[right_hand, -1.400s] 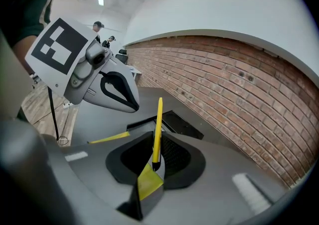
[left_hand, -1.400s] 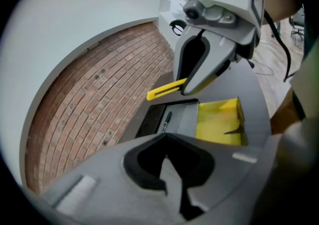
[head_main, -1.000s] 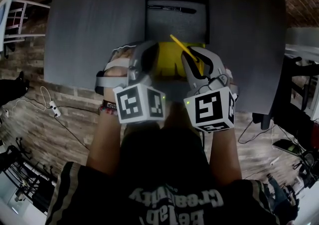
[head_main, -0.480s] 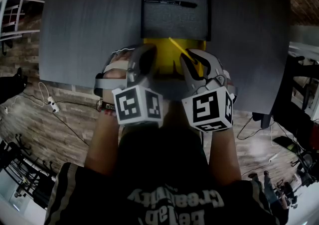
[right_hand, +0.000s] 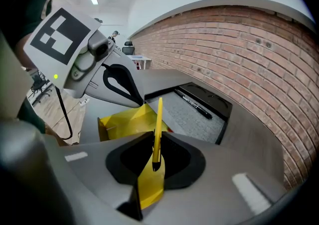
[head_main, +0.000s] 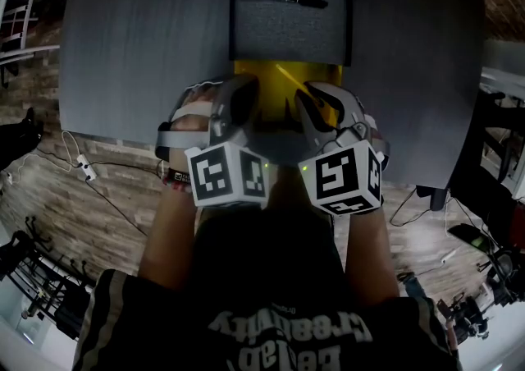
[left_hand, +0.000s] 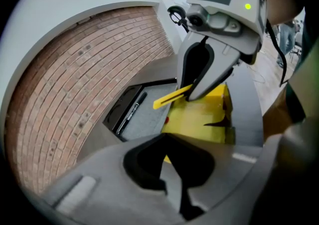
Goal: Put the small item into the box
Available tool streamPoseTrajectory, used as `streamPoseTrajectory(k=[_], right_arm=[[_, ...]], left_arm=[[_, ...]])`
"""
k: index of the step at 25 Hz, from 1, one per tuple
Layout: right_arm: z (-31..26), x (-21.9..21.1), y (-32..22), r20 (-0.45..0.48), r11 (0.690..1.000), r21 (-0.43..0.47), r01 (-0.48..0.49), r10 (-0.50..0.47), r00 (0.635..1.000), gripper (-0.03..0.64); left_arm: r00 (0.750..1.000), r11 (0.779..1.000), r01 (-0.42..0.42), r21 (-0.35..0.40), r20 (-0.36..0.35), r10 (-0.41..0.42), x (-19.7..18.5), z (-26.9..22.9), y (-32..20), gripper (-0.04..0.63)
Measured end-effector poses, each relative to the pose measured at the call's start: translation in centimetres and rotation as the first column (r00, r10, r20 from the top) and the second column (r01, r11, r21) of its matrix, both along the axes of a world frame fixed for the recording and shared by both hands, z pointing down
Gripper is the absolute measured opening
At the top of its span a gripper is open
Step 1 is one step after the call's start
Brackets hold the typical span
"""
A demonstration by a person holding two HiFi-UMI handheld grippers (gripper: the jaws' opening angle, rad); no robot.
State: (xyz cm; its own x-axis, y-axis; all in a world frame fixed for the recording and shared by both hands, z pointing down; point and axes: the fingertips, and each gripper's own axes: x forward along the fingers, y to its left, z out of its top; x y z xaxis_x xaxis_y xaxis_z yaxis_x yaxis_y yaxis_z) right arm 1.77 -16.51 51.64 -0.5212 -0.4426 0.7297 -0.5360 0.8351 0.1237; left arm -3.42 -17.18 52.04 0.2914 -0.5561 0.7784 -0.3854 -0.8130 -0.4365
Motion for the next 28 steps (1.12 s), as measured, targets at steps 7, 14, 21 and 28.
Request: streamPoseTrajectory(k=[7,14,21,28], right_arm=[[1.6,0.0,0.3,-0.012,0.999,-0.031,0.008,-0.009,1.0,0.058],[2.9,0.4,0.4,-0.019,0.999,-0.053,0.006,-0.007,1.0,0.057],[4.0,0.5,0.4,-0.024,0.997,-0.073,-0.002,0.0,1.0,0.057],[4.4,0.7,0.5,-0.073,0.998,-0.063,0.018,-0.023,0.997,0.058]], left_arm=[[1.0,1.0,0.003,-0.014,0.002,-0.003,0.0,0.9,-0.2,0.002],[1.0,0.999,0.003,-0.036,0.003,-0.003,0.2,2.2,0.0,0.002],[1.0,0.998,0.015,-0.053,0.004,-0.015,0.2,3.3,-0.2,0.002],[1.0,0.998,0.021,-0.061,0.007,-0.02,0.3,3.5,-0.2,0.003]])
